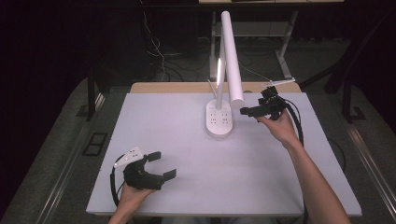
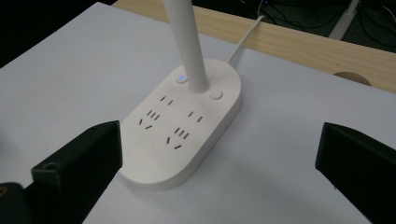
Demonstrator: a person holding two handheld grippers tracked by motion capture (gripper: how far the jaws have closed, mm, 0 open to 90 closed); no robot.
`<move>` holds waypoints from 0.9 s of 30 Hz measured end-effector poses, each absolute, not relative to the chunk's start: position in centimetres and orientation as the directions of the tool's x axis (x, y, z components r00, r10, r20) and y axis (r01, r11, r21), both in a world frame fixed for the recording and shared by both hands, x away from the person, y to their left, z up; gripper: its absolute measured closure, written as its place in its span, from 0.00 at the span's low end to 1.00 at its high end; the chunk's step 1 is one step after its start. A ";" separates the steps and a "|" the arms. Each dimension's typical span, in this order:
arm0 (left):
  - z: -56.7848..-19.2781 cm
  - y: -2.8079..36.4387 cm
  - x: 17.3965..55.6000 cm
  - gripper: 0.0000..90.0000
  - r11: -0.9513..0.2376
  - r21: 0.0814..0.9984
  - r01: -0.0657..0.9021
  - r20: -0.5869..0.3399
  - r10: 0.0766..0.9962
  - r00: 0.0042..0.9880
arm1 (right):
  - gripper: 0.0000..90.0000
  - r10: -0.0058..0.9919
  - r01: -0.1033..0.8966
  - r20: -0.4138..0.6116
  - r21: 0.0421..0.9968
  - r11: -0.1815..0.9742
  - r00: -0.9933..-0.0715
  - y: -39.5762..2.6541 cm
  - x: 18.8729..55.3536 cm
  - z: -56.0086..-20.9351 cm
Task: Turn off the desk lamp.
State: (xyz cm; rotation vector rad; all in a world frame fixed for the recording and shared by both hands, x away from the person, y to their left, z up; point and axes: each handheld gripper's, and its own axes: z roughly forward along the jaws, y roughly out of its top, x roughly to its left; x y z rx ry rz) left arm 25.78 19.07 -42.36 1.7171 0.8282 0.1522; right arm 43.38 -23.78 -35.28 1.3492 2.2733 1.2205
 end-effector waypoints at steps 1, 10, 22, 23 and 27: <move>-42.4 19.1 25.8 0.00 -0.085 0.892 0.444 -0.313 0.594 0.741 | 0.01 0.806 0.615 0.204 0.753 0.233 -0.555 -23.9 43.1 -35.3; -42.4 19.0 25.8 0.00 -0.084 0.892 0.444 -0.314 0.591 0.743 | 0.01 0.782 0.600 0.216 0.764 0.237 -0.584 -24.9 39.8 -35.5; -42.3 19.0 25.8 0.00 -0.083 0.892 0.444 -0.315 0.590 0.743 | 0.01 0.751 0.583 0.240 0.781 0.227 -0.615 -26.1 35.7 -35.4; -42.3 19.0 25.8 0.00 -0.083 0.892 0.444 -0.314 0.591 0.743 | 0.01 0.751 0.576 0.237 0.786 0.224 -0.616 -26.3 35.3 -35.5; -42.3 19.0 25.8 0.00 -0.078 0.892 0.445 -0.317 0.592 0.741 | 0.01 0.746 0.574 0.250 0.791 0.210 -0.617 -26.8 33.7 -35.7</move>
